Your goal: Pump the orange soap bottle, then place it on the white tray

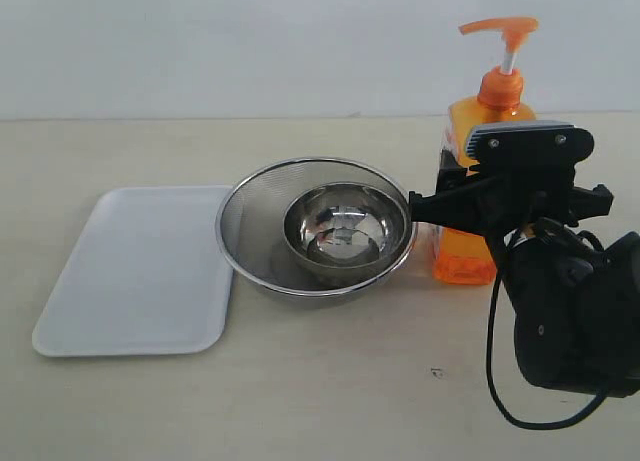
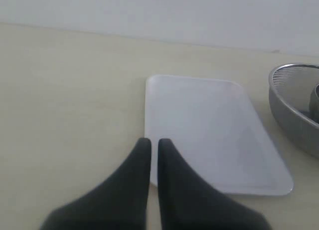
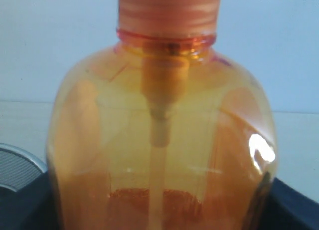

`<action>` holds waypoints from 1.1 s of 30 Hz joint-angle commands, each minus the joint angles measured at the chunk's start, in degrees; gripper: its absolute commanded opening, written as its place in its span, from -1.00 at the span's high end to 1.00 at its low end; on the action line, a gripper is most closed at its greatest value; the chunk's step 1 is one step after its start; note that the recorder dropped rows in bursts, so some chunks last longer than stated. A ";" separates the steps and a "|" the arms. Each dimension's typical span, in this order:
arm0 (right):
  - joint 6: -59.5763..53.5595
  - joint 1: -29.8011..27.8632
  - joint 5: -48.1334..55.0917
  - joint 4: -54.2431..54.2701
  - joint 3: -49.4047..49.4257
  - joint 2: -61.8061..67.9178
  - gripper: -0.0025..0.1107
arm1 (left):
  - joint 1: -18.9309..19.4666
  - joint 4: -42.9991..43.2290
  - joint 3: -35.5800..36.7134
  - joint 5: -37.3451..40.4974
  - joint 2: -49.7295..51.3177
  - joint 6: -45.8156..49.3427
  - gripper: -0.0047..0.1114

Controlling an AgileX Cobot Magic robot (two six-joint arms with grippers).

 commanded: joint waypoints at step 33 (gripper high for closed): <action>3.08 0.04 7.85 -0.65 0.56 0.41 0.96 | 0.36 0.27 0.20 0.04 -0.13 -0.19 0.84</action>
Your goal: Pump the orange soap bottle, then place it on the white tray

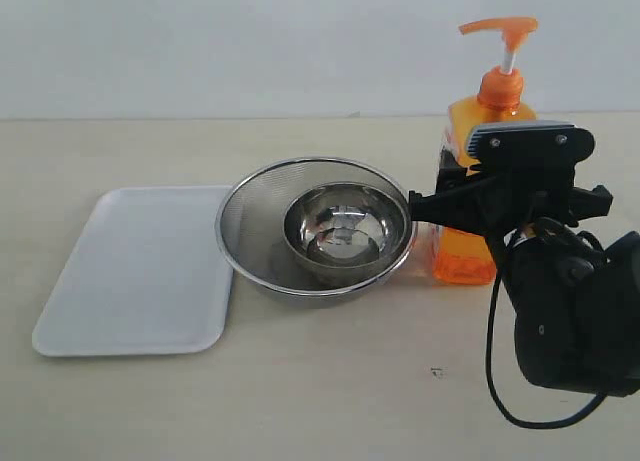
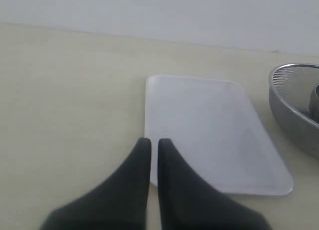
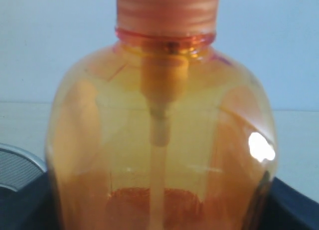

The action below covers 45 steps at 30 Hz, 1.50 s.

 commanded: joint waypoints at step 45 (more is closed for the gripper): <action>4.47 0.04 0.01 0.64 -0.08 0.41 0.08 | 0.36 0.27 0.20 0.04 -0.13 -0.06 0.84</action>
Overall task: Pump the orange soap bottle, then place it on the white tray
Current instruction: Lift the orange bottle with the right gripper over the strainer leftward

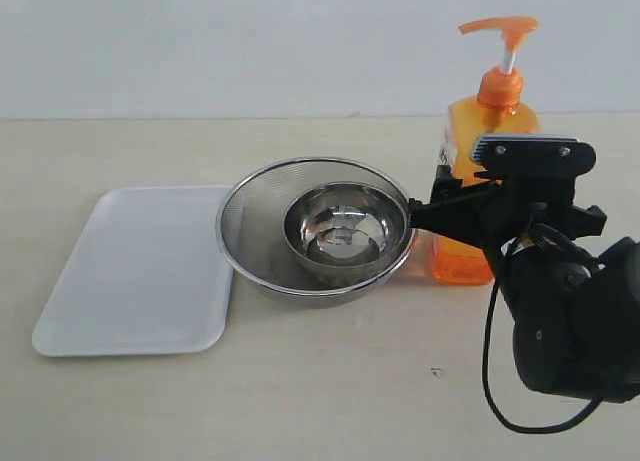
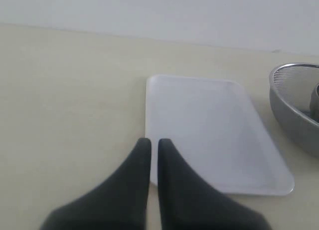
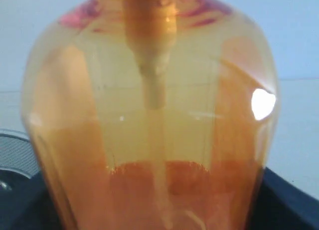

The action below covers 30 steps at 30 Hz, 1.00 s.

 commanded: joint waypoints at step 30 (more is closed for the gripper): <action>-6.83 0.04 -4.87 -4.66 -0.34 -9.77 0.96 | 0.36 0.16 0.20 0.04 -0.13 -0.06 0.84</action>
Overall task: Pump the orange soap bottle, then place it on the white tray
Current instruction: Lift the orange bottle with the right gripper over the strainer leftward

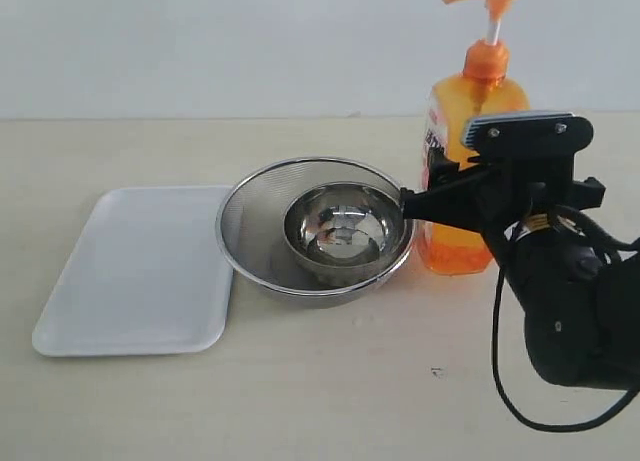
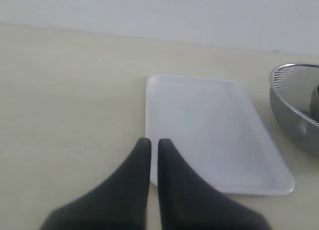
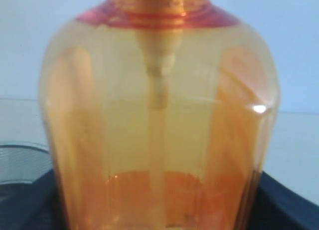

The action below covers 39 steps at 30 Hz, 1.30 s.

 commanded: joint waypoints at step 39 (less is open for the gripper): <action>-6.12 17.51 13.67 -18.46 -28.95 -9.40 0.96 | 0.36 0.05 0.20 0.04 -0.13 -0.06 0.84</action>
